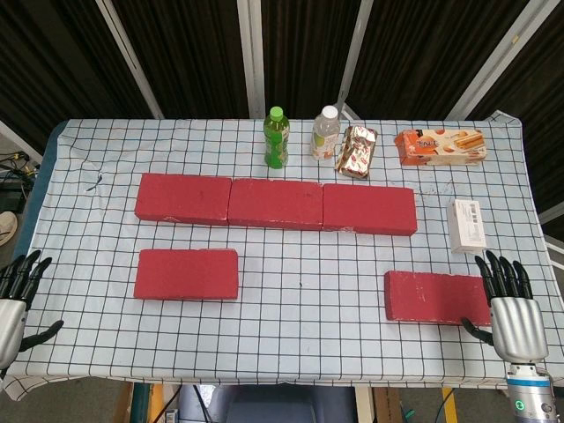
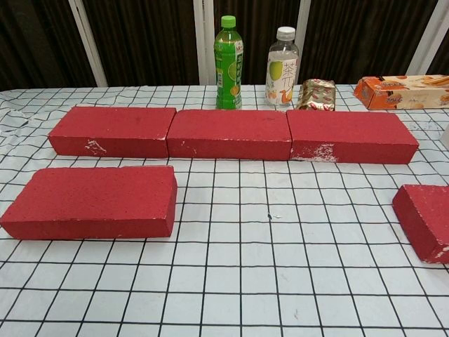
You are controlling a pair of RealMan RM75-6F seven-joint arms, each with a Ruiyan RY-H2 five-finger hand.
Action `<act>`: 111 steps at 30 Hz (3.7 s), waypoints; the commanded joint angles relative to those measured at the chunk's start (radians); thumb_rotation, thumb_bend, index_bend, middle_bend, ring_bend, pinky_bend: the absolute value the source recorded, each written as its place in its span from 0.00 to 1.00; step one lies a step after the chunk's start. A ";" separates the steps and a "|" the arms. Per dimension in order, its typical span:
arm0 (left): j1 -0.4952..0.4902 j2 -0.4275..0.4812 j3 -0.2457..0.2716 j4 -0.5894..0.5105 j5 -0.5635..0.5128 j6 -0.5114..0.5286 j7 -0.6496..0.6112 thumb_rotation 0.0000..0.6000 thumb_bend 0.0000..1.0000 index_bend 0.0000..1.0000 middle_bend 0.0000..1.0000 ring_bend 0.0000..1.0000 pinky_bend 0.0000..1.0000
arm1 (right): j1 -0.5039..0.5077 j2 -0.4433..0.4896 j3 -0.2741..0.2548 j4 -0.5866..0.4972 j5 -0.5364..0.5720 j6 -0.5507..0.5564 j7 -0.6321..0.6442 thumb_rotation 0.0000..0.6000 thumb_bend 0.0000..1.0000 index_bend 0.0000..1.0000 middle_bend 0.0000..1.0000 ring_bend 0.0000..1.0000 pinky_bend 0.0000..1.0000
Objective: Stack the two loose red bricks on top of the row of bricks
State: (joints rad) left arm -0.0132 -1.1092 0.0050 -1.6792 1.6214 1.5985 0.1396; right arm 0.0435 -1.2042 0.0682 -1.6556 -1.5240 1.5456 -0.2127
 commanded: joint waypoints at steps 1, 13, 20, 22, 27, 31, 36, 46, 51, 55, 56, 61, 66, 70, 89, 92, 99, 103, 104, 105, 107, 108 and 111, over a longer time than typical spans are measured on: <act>-0.002 -0.001 0.001 -0.001 0.000 -0.006 0.005 1.00 0.02 0.02 0.00 0.00 0.11 | 0.000 0.000 0.000 -0.002 0.005 -0.003 -0.003 1.00 0.16 0.00 0.03 0.01 0.00; 0.010 0.000 0.005 -0.005 0.019 0.022 0.006 1.00 0.02 0.02 0.00 0.00 0.11 | 0.007 0.005 -0.012 -0.015 0.007 -0.034 0.003 1.00 0.15 0.00 0.03 0.01 0.00; 0.013 0.008 0.005 -0.009 0.018 0.026 -0.006 1.00 0.02 0.02 0.00 0.00 0.11 | 0.015 0.023 -0.032 -0.040 0.019 -0.081 -0.008 1.00 0.15 0.00 0.03 0.00 0.00; 0.018 0.011 0.009 -0.006 0.030 0.038 -0.012 1.00 0.02 0.02 0.00 0.00 0.11 | 0.017 0.028 -0.042 -0.057 0.020 -0.098 -0.003 1.00 0.15 0.00 0.03 0.00 0.00; 0.026 0.020 0.008 -0.006 0.026 0.050 -0.033 1.00 0.02 0.02 0.00 0.00 0.11 | 0.038 0.043 -0.065 -0.103 0.043 -0.179 0.006 1.00 0.15 0.00 0.01 0.00 0.00; 0.023 0.018 0.003 -0.004 0.016 0.041 -0.028 1.00 0.02 0.02 0.00 0.00 0.11 | 0.073 0.049 -0.067 -0.123 0.099 -0.271 -0.031 1.00 0.15 0.00 0.00 0.00 0.00; 0.018 0.016 0.005 -0.005 0.021 0.031 -0.020 1.00 0.02 0.02 0.00 0.00 0.11 | 0.131 0.047 -0.043 -0.143 0.214 -0.383 -0.110 1.00 0.15 0.00 0.00 0.00 0.00; 0.020 0.015 -0.001 -0.004 0.012 0.033 -0.017 1.00 0.02 0.02 0.00 0.00 0.11 | 0.261 0.044 0.011 -0.125 0.440 -0.552 -0.255 1.00 0.15 0.00 0.00 0.00 0.00; 0.021 0.011 -0.001 -0.003 0.013 0.034 -0.006 1.00 0.02 0.02 0.00 0.00 0.11 | 0.322 0.062 0.016 -0.142 0.567 -0.597 -0.364 1.00 0.15 0.00 0.00 0.00 0.00; 0.020 0.008 -0.002 -0.003 0.012 0.032 0.002 1.00 0.02 0.02 0.00 0.00 0.11 | 0.366 0.074 0.013 -0.165 0.654 -0.605 -0.437 1.00 0.15 0.00 0.00 0.00 0.00; 0.020 0.007 -0.002 -0.003 0.012 0.031 0.004 1.00 0.02 0.02 0.00 0.00 0.11 | 0.375 0.076 0.011 -0.171 0.671 -0.604 -0.452 1.00 0.15 0.00 0.00 0.00 0.00; 0.020 0.005 -0.002 -0.003 0.014 0.030 0.010 1.00 0.02 0.02 0.00 0.00 0.11 | 0.424 0.097 -0.003 -0.216 0.761 -0.599 -0.530 1.00 0.15 0.00 0.00 0.00 0.00; 0.019 0.004 -0.001 -0.003 0.013 0.026 0.015 1.00 0.02 0.02 0.00 0.00 0.11 | 0.464 0.104 -0.012 -0.247 0.828 -0.578 -0.578 1.00 0.15 0.00 0.00 0.00 0.00; 0.018 0.003 -0.003 -0.003 0.011 0.023 0.018 1.00 0.02 0.02 0.00 0.00 0.11 | 0.494 0.101 -0.022 -0.253 0.882 -0.568 -0.606 1.00 0.15 0.00 0.00 0.00 0.00; 0.014 -0.002 0.000 -0.005 0.013 0.012 0.037 1.00 0.02 0.02 0.00 0.00 0.11 | 0.579 0.086 -0.065 -0.230 0.996 -0.578 -0.610 1.00 0.15 0.00 0.00 0.00 0.00; 0.013 -0.004 0.000 -0.006 0.012 0.009 0.042 1.00 0.02 0.02 0.00 0.00 0.11 | 0.582 0.072 -0.066 -0.213 0.976 -0.568 -0.594 1.00 0.15 0.00 0.01 0.00 0.00; 0.013 -0.006 0.000 -0.008 0.009 0.007 0.050 1.00 0.02 0.02 0.00 0.00 0.11 | 0.586 0.049 -0.080 -0.185 0.952 -0.556 -0.577 1.00 0.15 0.00 0.08 0.00 0.00; 0.013 -0.006 0.001 -0.009 0.010 0.005 0.054 1.00 0.02 0.02 0.00 0.00 0.11 | 0.593 0.050 -0.086 -0.185 0.949 -0.550 -0.574 1.00 0.15 0.00 0.11 0.00 0.00; 0.013 -0.007 0.001 -0.009 0.009 0.005 0.055 1.00 0.02 0.02 0.00 0.00 0.11 | 0.594 0.051 -0.088 -0.186 0.949 -0.548 -0.574 1.00 0.15 0.01 0.12 0.00 0.00; 0.013 -0.007 0.001 -0.010 0.009 0.005 0.055 1.00 0.02 0.02 0.00 0.00 0.11 | 0.595 0.052 -0.090 -0.188 0.949 -0.547 -0.573 1.00 0.15 0.01 0.13 0.01 0.00; 0.013 -0.007 0.001 -0.010 0.008 0.004 0.056 1.00 0.02 0.03 0.00 0.00 0.11 | 0.598 0.055 -0.093 -0.191 0.951 -0.549 -0.569 1.00 0.15 0.02 0.15 0.03 0.00; 0.013 -0.006 0.001 -0.009 0.008 0.004 0.056 1.00 0.02 0.03 0.00 0.00 0.11 | 0.599 0.056 -0.095 -0.192 0.952 -0.549 -0.567 1.00 0.15 0.03 0.16 0.03 0.00; 0.012 -0.006 0.003 -0.010 0.009 0.001 0.056 1.00 0.02 0.03 0.00 0.00 0.11 | 0.603 0.060 -0.101 -0.192 0.956 -0.548 -0.566 1.00 0.15 0.03 0.19 0.05 0.00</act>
State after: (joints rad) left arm -0.0006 -1.1151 0.0074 -1.6885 1.6305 1.5998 0.1959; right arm 0.6455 -1.1452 -0.0316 -1.8474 -0.5693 0.9974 -0.7787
